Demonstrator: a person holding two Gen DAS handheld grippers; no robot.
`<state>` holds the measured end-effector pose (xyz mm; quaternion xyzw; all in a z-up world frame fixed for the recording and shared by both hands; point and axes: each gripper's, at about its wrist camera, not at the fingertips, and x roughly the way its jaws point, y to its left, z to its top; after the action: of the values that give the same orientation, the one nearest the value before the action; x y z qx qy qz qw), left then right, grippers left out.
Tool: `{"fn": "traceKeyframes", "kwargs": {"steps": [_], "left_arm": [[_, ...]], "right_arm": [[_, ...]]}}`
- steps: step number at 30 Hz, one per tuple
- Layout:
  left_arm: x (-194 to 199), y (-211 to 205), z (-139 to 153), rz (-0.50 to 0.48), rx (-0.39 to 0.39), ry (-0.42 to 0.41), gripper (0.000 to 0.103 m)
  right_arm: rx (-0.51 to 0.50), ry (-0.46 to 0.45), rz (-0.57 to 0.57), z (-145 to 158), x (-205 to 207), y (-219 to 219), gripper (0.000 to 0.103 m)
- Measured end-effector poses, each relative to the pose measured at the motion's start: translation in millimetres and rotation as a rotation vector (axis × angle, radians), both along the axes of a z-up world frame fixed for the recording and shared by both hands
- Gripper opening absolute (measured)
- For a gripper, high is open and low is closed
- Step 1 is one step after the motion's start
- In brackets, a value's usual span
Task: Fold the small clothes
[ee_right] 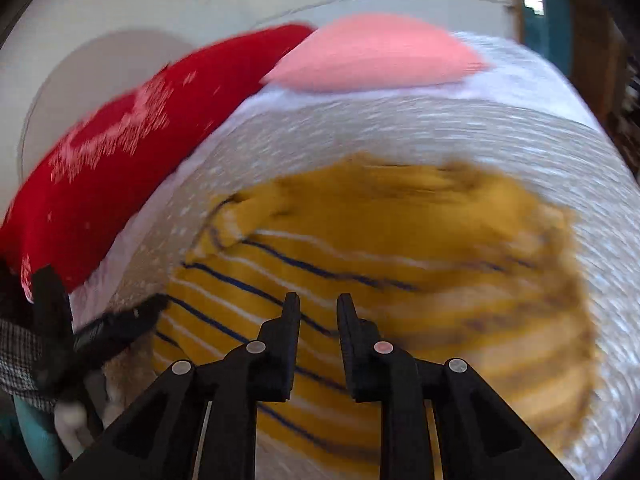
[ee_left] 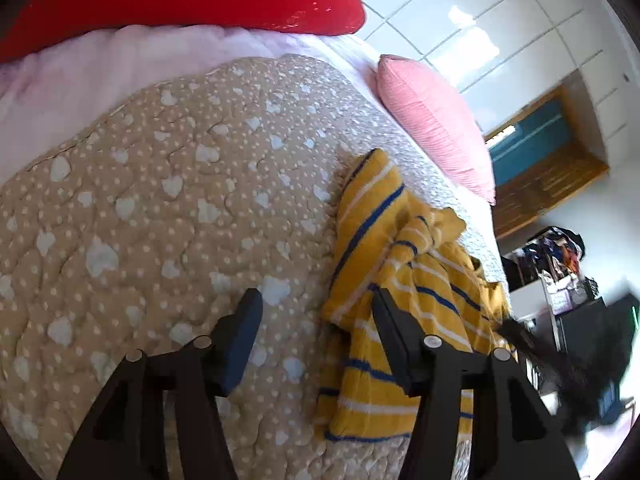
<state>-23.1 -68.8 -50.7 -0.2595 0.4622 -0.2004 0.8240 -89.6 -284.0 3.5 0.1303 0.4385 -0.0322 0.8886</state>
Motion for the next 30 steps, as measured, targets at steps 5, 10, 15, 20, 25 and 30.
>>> {"fn": "traceKeyframes", "kwargs": {"steps": [5, 10, 15, 20, 25, 30], "left_arm": [[-8, 1, 9, -0.088, -0.038, -0.073, 0.057], [-5, 0, -6, -0.127, -0.065, -0.034, 0.058], [-4, 2, -8, -0.132, -0.112, -0.028, 0.061], [-9, -4, -8, -0.152, -0.103, -0.032, 0.061], [-9, 21, -10, -0.120, -0.218, -0.004, 0.060], [-8, 60, -8, -0.058, -0.306, -0.022, 0.060]], "right_arm": [[-0.035, 0.142, 0.062, -38, 110, 42, 0.021], [-0.054, 0.209, 0.115, -53, 180, 69, 0.021], [-0.020, 0.196, 0.106, -38, 187, 61, 0.039], [-0.026, 0.173, 0.073, -13, 165, 61, 0.055], [-0.019, 0.240, 0.131, -25, 143, 83, 0.057], [-0.060, 0.308, 0.160, -50, 151, 112, 0.074]]}}
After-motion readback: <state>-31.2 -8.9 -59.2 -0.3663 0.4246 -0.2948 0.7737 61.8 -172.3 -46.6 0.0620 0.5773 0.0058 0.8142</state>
